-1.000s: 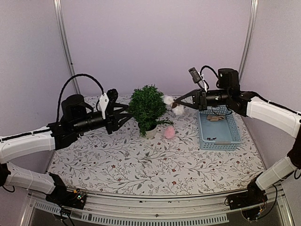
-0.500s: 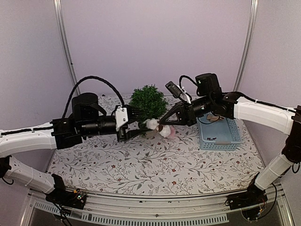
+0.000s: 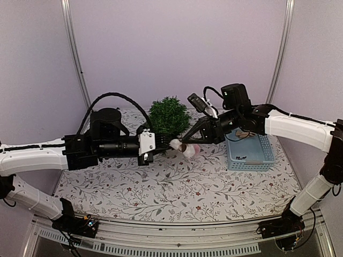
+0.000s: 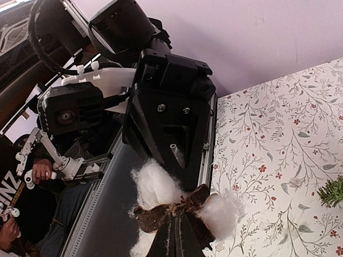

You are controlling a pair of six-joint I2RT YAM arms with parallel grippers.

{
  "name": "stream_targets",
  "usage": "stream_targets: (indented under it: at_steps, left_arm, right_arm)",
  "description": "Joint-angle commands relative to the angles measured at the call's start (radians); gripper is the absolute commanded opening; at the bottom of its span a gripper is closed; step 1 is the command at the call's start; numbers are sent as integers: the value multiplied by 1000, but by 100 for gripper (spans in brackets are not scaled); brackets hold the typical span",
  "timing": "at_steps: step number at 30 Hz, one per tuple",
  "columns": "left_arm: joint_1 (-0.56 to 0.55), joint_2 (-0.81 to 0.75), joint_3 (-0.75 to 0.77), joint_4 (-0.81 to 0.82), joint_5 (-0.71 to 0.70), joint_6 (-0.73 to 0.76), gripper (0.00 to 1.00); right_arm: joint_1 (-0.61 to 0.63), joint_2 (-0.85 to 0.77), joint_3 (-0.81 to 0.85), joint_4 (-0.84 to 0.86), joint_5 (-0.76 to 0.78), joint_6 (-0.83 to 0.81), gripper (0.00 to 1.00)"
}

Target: Decorate the small christmas tree

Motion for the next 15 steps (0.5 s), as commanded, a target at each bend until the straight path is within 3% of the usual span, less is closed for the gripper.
stream_targets:
  at_steps: [1, 4, 8, 10, 15]
  left_arm:
    - [-9, 20, 36, 19, -28, -51, 1]
    - [7, 28, 39, 26, -23, -97, 0]
    - [75, 35, 53, 45, 16, -225, 0]
    - [118, 43, 73, 47, 32, -322, 0]
    - [225, 62, 112, 63, 121, -505, 0]
  right_arm:
    - [7, 8, 31, 1, -23, -10, 12]
    - [-17, -3, 34, 0, -3, 0, 38]
    - [-100, -58, 4, 50, 39, 60, 60]
    - [-151, -94, -23, 94, 84, 93, 80]
    - [-223, -193, -91, 200, 251, 134, 86]
